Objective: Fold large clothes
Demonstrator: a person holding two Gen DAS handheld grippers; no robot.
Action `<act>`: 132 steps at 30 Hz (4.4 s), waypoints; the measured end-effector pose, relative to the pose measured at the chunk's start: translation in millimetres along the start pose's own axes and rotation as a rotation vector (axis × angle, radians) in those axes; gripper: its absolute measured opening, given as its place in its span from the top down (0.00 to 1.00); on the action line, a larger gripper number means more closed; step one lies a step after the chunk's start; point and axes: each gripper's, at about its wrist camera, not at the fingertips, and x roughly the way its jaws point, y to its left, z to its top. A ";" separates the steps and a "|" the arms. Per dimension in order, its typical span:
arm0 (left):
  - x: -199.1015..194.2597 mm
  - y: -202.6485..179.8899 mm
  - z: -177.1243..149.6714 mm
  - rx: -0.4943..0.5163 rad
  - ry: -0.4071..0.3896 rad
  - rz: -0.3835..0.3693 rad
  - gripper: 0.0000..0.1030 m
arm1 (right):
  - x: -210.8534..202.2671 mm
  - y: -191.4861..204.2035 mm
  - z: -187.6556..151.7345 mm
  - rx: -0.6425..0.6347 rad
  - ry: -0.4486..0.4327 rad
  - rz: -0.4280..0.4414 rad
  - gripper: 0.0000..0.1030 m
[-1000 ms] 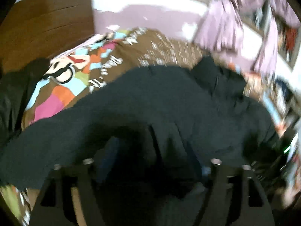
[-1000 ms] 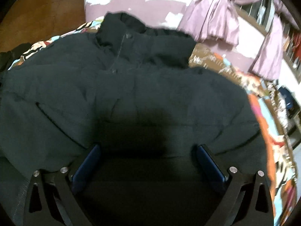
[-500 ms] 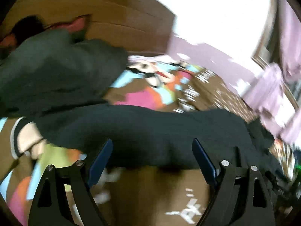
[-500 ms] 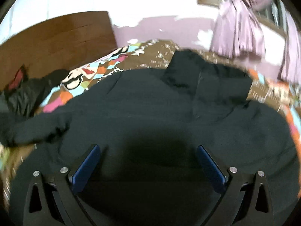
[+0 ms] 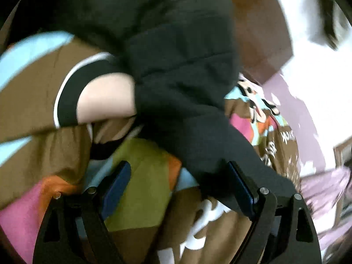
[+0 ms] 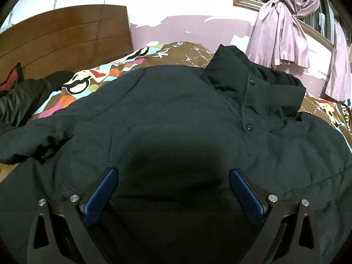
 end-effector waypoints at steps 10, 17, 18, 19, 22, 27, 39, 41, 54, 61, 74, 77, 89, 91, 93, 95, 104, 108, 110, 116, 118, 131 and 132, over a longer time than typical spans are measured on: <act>1.1 17.4 28.3 -0.057 -0.038 -0.072 0.68 | 3.3 -2.3 -0.3 0.015 0.003 0.019 0.00; -41.0 -18.7 18.1 0.166 -0.199 -0.114 0.94 | 3.0 -7.7 -2.3 0.047 -0.006 0.061 0.00; -56.7 -31.9 14.8 0.217 -0.243 -0.155 0.94 | 1.9 -9.4 -2.7 0.055 -0.010 0.072 0.00; -68.2 -44.1 11.3 0.263 -0.275 -0.195 0.94 | -0.1 -11.2 -3.1 0.064 -0.017 0.085 0.00; -97.9 -83.3 -3.0 0.417 -0.339 -0.308 0.94 | -13.9 -23.7 -2.3 0.122 -0.037 0.172 0.00; -120.7 -155.4 -44.5 0.656 -0.298 -0.518 0.94 | -46.5 -60.9 4.5 0.200 -0.070 0.227 0.00; -95.4 -286.4 -220.0 1.244 0.020 -0.693 0.94 | -84.5 -177.5 -10.7 0.515 -0.075 0.261 0.00; -80.8 -288.2 -254.4 1.302 0.101 -0.666 0.94 | -87.8 -193.3 -16.9 0.579 -0.083 0.322 0.00; -11.9 -237.6 -302.5 1.338 0.347 -0.436 0.94 | -49.7 -166.0 -20.3 0.673 0.117 0.646 0.24; 1.3 -240.4 -310.8 1.354 0.332 -0.461 0.94 | -51.7 -148.8 -9.7 0.571 0.122 0.582 0.94; -55.3 -247.5 -269.3 1.171 0.313 -0.662 0.49 | -158.5 -225.6 -1.1 0.530 -0.154 0.252 0.95; -53.8 -259.2 -260.1 1.177 0.263 -0.620 0.49 | -156.0 -252.8 -15.2 0.593 -0.137 0.175 0.95; 35.3 -310.1 -234.5 1.189 0.288 -0.436 0.49 | -145.7 -282.3 -43.0 0.586 -0.073 -0.309 0.25; 51.6 -303.9 -238.8 1.202 0.322 -0.419 0.49 | -144.1 -270.4 -34.8 0.510 -0.097 -0.285 0.25; 58.4 -298.3 -243.4 1.220 0.334 -0.413 0.49 | -136.5 -248.1 -23.9 0.400 -0.106 -0.222 0.25; 63.0 -294.6 -249.4 1.247 0.342 -0.407 0.43 | -124.7 -225.6 -17.5 0.307 -0.097 -0.130 0.24; 71.0 -281.7 -276.9 1.394 0.345 -0.349 0.28 | -50.8 -180.2 -39.9 0.122 0.143 0.009 0.18; 80.0 -279.5 -285.6 1.441 0.350 -0.299 0.27 | -43.4 -173.6 -43.2 0.093 0.161 -0.020 0.18; 81.2 -277.9 -291.7 1.473 0.323 -0.274 0.27 | -40.7 -172.5 -50.7 0.078 0.142 -0.033 0.18; 79.6 -263.8 -294.9 1.480 0.239 -0.316 0.27 | -42.1 -166.6 -58.7 0.055 0.110 -0.058 0.17; 80.0 -263.7 -296.4 1.485 0.229 -0.315 0.26 | -47.5 -168.9 -57.5 0.069 0.088 -0.046 0.16; 18.7 -271.6 -259.1 1.278 0.326 -0.413 0.24 | -166.8 -167.8 -20.7 0.163 0.109 -0.007 0.09; 6.5 -275.1 -254.4 1.268 0.334 -0.414 0.23 | -186.5 -163.9 -15.0 0.159 0.114 -0.013 0.08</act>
